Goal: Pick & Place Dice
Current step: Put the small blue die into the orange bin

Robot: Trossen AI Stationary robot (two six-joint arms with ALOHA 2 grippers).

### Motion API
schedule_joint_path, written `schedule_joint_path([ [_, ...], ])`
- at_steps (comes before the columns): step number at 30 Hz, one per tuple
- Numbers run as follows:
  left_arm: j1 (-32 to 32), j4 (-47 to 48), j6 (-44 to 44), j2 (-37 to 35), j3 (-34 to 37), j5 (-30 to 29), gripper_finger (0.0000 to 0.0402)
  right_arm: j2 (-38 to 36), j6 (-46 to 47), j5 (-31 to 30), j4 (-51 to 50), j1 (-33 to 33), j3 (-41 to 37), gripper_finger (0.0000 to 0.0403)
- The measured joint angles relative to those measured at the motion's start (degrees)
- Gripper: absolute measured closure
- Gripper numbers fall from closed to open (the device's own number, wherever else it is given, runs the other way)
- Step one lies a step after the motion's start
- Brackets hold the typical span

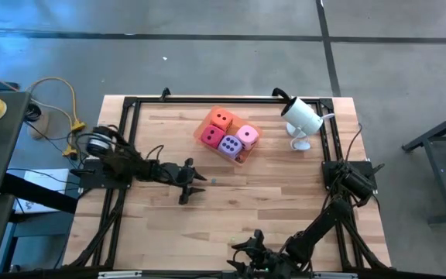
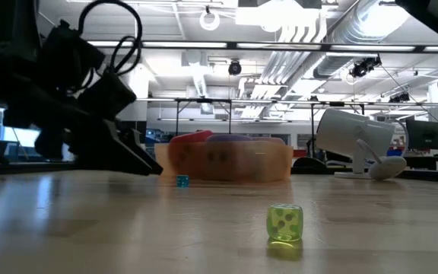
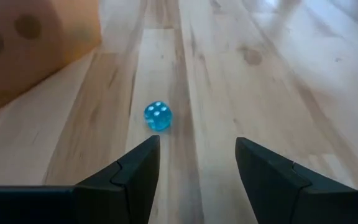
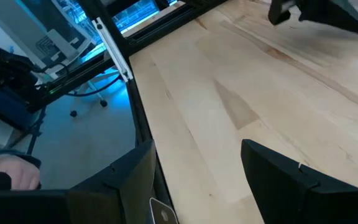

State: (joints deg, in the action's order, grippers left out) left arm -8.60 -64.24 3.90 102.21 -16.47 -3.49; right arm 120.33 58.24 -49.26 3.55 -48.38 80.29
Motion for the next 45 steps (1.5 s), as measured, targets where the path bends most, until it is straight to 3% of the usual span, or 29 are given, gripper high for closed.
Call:
schedule_joint_path([
  [10,0.7,-10.9,0.6,8.8,-0.7,-2.7,0.0199,0.0,0.0,0.0,2.3,0.0,0.0,0.0176],
  [17,2.9,-10.7,3.9,9.7,-3.7,-2.7,0.0199,0.0,0.0,0.0,2.3,0.1,0.0,0.0176],
  [36,3.0,-7.6,0.4,10.9,-5.7,-2.6,0.0199,0.0,-1.1,0.0,2.3,0.1,0.0,0.0176],
  [45,3.8,-12.2,1.9,15.4,-6.2,-2.6,0.0199,0.0,-1.1,0.0,2.3,0.1,0.0,0.0176],
])
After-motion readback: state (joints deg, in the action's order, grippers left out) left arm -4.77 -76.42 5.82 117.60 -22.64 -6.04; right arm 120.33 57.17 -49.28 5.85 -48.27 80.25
